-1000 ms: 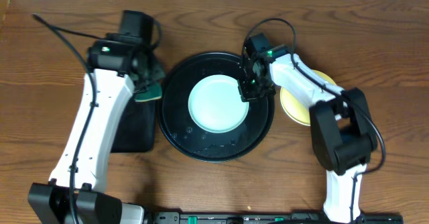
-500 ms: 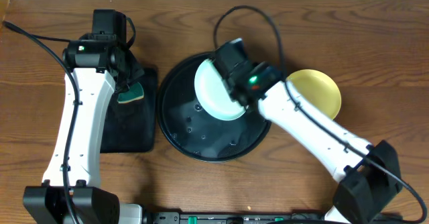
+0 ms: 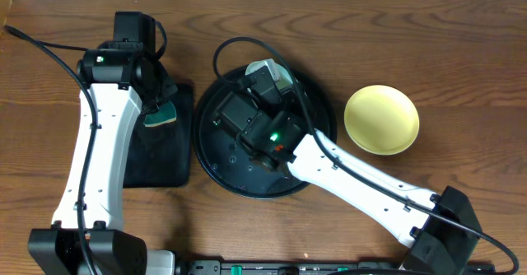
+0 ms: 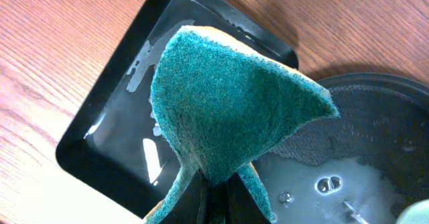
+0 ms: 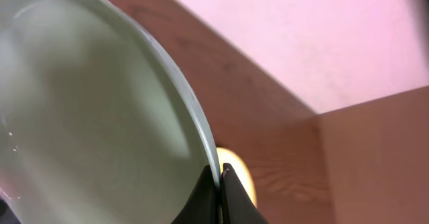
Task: Clean dirty plates on tray and stack at the side
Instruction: 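Lift the pale green plate with right gripper and stack it on the yellow plate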
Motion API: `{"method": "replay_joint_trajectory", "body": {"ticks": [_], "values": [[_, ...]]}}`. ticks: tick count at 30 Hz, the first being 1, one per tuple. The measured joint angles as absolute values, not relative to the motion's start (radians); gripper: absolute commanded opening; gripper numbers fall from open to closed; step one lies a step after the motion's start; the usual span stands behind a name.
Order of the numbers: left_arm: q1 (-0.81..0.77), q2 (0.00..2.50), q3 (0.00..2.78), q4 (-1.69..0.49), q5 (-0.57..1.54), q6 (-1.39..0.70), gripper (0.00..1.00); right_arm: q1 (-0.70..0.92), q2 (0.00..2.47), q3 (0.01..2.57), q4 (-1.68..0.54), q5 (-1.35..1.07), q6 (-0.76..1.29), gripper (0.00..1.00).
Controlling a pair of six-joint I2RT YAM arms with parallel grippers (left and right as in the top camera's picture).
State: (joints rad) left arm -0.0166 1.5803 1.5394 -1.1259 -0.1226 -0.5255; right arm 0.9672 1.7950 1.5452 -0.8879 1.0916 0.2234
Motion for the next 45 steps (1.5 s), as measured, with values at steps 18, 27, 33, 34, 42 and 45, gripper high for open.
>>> {"method": "replay_joint_trajectory", "body": {"ticks": [18, 27, 33, 34, 42, 45], "values": [[-0.017, 1.580, 1.539, -1.139, -0.123, -0.525, 0.08, 1.010, 1.795, 1.546, -0.877, 1.359, 0.223, 0.01], [-0.017, 1.580, 1.539, -1.142, -0.123, -0.523, 0.08, 0.995, 1.794, 1.546, -0.888, 1.185, 0.231, 0.01], [-0.017, 1.580, 1.539, -1.143, -0.123, -0.523, 0.08, 0.883, 1.794, 1.545, -0.895, 0.804, 0.237, 0.01], [-0.017, 1.580, 1.539, -1.143, -0.122, -0.523, 0.08, 0.855, 1.794, 1.545, -0.897, 0.733, 0.234, 0.01], [-0.017, 1.580, 1.539, -1.149, -0.123, -0.523, 0.08, 0.619, 1.792, 1.545, -0.909, 0.205, 0.207, 0.01], [-0.017, 1.580, 1.539, -1.156, -0.123, -0.523, 0.08, 0.519, 1.784, 1.545, -0.931, 0.046, 0.197, 0.01]]}}
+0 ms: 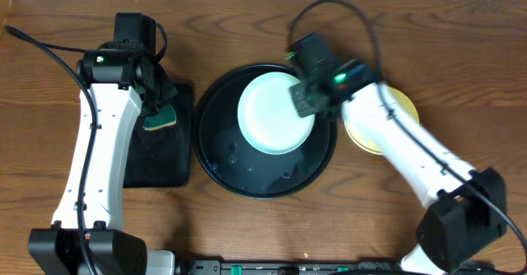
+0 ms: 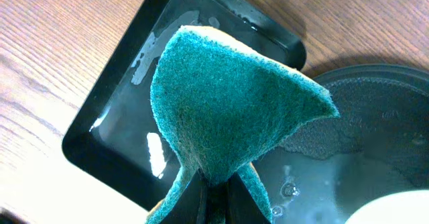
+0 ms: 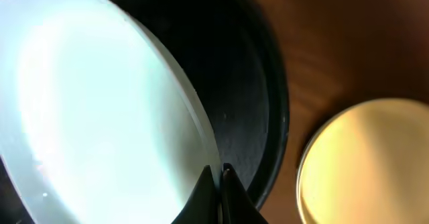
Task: Clean dirty plates on tray and stack at the side
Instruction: 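Lift the pale green plate with right gripper and stack it on the yellow plate, then release the plate and withdraw the right gripper to the right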
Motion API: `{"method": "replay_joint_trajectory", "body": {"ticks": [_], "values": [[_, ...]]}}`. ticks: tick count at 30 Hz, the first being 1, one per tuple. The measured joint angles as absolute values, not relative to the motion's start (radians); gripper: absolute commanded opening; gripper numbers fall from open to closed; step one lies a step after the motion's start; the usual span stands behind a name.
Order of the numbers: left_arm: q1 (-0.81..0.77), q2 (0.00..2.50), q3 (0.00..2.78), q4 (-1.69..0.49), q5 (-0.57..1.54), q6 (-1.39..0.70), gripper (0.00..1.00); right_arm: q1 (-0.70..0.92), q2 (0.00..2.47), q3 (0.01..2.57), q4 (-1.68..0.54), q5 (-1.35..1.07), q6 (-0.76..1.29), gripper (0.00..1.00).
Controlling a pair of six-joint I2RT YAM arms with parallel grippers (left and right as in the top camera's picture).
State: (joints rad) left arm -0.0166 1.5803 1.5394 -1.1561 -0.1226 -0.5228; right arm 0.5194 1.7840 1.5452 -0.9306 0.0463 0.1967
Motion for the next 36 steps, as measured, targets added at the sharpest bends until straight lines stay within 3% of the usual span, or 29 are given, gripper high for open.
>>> {"method": "replay_joint_trajectory", "body": {"ticks": [6, 14, 27, 31, 36], "values": [[-0.017, 1.580, 1.539, -1.174, -0.123, -0.522, 0.08, 0.296, 1.735, 1.545, -0.992, -0.159, 0.150, 0.01], [-0.017, 1.580, 1.539, -1.180, -0.123, -0.518, 0.08, 0.009, 1.711, 1.506, -1.058, -0.209, 0.120, 0.01], [-0.017, 1.580, 1.539, -1.181, -0.123, -0.516, 0.08, -0.206, 1.711, 1.233, -0.875, -0.156, 0.153, 0.01], [-0.017, 1.580, 1.539, -1.181, -0.123, -0.516, 0.08, -0.224, 1.711, 1.205, -0.834, -0.155, 0.162, 0.06], [-0.017, 1.580, 1.539, -1.182, -0.123, -0.514, 0.08, -0.224, 1.711, 1.199, -0.828, -0.154, 0.179, 0.24]]}}
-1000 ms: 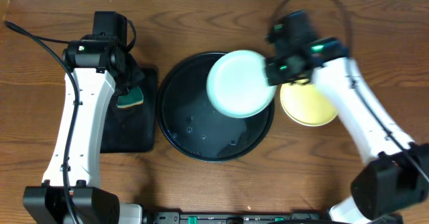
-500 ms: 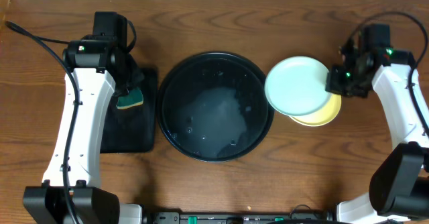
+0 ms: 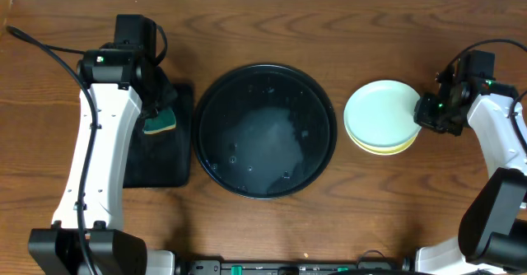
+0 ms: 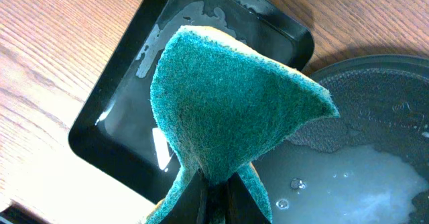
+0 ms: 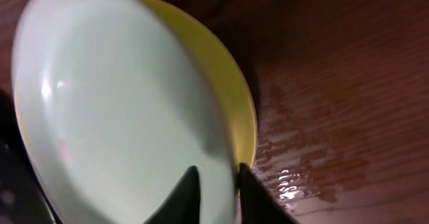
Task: Clean dirty plates on tray and stack at the side
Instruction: 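Release the plate and withdraw the right gripper to the right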
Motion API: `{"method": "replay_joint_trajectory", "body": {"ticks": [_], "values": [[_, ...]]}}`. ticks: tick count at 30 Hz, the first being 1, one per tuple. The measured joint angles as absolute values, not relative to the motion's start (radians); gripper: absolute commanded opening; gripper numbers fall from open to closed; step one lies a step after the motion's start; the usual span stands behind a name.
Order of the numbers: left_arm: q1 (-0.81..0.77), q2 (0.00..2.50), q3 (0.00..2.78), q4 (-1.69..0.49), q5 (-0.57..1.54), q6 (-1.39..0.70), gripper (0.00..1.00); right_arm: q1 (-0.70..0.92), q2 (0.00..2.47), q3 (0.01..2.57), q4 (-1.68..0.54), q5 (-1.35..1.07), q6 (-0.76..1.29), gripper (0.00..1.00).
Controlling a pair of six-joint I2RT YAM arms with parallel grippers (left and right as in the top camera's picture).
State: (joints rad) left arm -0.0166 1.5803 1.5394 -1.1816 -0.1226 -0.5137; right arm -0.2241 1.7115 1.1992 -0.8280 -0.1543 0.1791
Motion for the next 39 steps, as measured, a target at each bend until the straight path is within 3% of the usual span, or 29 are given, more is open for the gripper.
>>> {"method": "replay_joint_trajectory", "body": {"ticks": [4, 10, 19, 34, 39], "values": [[-0.017, 1.580, 1.539, -1.183, -0.123, -0.497, 0.08, -0.224, 1.711, 1.199, -0.829, -0.159, 0.181, 0.37], [-0.017, 1.580, 1.539, -1.187, -0.123, -0.454, 0.08, -0.207, 1.711, 1.219, -0.894, -0.181, 0.173, 0.48], [-0.008, 1.580, 1.403, -1.069, -0.161, -0.349, 0.07, -0.073, 1.711, 1.460, -0.980, -0.189, 0.146, 0.67], [0.025, 1.588, 1.034, -0.713, -0.194, -0.331, 0.08, 0.009, 1.711, 1.493, -1.015, -0.194, 0.140, 0.68], [0.025, 1.588, 1.021, -0.705, -0.195, -0.323, 0.23, 0.010, 1.711, 1.493, -1.027, -0.194, 0.141, 0.68]]}}
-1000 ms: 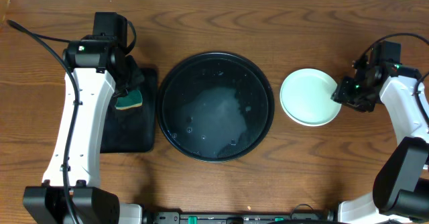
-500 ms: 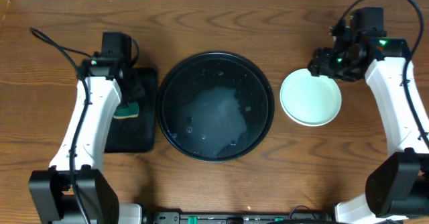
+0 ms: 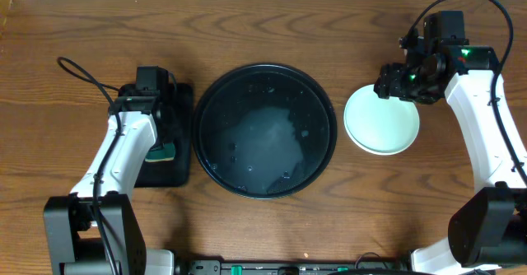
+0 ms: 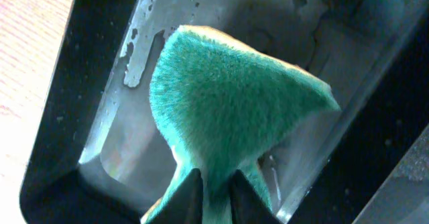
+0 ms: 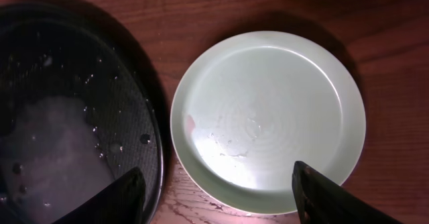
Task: Clean dirty plates on tray and stack at the side
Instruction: 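Release the plate and withdraw the right gripper to the right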
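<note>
A pale green plate (image 3: 381, 120) (image 5: 268, 120) lies flat on the table to the right of the round black tray (image 3: 263, 184); water drops show on its face. My right gripper (image 3: 398, 84) (image 5: 228, 204) hangs above the plate, open wide, with nothing between its fingers (image 5: 127, 197). My left gripper (image 3: 160, 146) (image 4: 213, 197) is low inside the black rectangular tray (image 3: 136, 172) (image 4: 100, 83), shut on a green sponge (image 4: 234, 110), whose pad sits just over the wet tray floor. No yellow plate shows.
The round tray (image 5: 60, 117) holds a shallow pool of cloudy water and no plates. The rectangular tray's floor is wet too. Bare wood table (image 3: 263, 28) runs along the back and around the plate. Cables loop off both arms.
My right gripper has let go of the green plate, opened wide and now hangs higher above it. My left arm has dropped, bringing the sponge down into the rectangular tray.
First my right gripper held the green plate tilted over the round tray, the left holding the sponge above the rectangular tray. Then the plate was level over the tray, then set onto the yellow plate at the right. Now it lies released and the sponge is low.
</note>
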Motion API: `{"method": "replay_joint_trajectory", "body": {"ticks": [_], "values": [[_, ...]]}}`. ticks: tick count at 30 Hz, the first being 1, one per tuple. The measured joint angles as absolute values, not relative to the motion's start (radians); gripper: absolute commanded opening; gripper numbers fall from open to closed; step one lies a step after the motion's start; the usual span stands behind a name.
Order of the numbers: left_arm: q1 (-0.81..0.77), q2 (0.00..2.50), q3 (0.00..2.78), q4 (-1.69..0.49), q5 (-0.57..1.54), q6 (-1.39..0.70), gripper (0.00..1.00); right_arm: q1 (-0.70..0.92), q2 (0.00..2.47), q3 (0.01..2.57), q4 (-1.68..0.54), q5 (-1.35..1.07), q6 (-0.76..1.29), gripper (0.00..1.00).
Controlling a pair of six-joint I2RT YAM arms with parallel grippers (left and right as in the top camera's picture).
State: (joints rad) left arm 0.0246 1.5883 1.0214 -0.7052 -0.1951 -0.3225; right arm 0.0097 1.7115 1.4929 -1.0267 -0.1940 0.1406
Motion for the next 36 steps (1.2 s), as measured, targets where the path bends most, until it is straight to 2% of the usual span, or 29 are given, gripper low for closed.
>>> {"method": "replay_joint_trajectory", "body": {"ticks": [5, 12, 17, 18, 19, 20, 21, 22, 28, 36], "values": [[0.025, 1.588, 1.021, -0.698, -0.200, -0.313, 0.37, 0.010, 1.711, 1.493, -1.034, -0.194, 0.141, 0.67], [0.025, 1.588, 1.023, -0.701, -0.202, -0.314, 0.38, 0.010, 1.711, 1.493, -1.035, -0.194, 0.140, 0.63], [0.025, 1.559, 1.094, -0.816, -0.201, -0.314, 0.41, 0.012, 1.705, 1.513, -1.060, -0.194, 0.140, 0.66], [0.025, 1.536, 1.122, -0.829, -0.202, -0.312, 0.49, 0.012, 1.698, 1.524, -1.065, -0.194, 0.140, 0.69], [0.025, 1.501, 1.152, -0.834, -0.202, -0.310, 0.69, 0.012, 1.685, 1.537, -1.071, -0.194, 0.141, 0.72], [0.024, 1.468, 1.175, -0.833, -0.202, -0.307, 0.73, 0.012, 1.668, 1.551, -1.080, -0.193, 0.141, 0.78], [0.024, 1.422, 1.198, -0.828, -0.202, -0.312, 0.74, 0.012, 1.643, 1.568, -1.087, -0.191, 0.140, 0.94], [0.025, 1.376, 1.215, -0.823, -0.204, -0.314, 0.74, 0.012, 1.617, 1.584, -1.091, -0.189, 0.142, 0.99], [0.025, 1.157, 1.244, -0.829, -0.209, -0.314, 0.74, 0.012, 1.402, 1.644, -1.070, -0.182, 0.137, 0.99], [0.025, 1.103, 1.244, -0.831, -0.209, -0.314, 0.74, 0.013, 1.193, 1.657, -1.065, -0.190, 0.147, 0.99]]}}
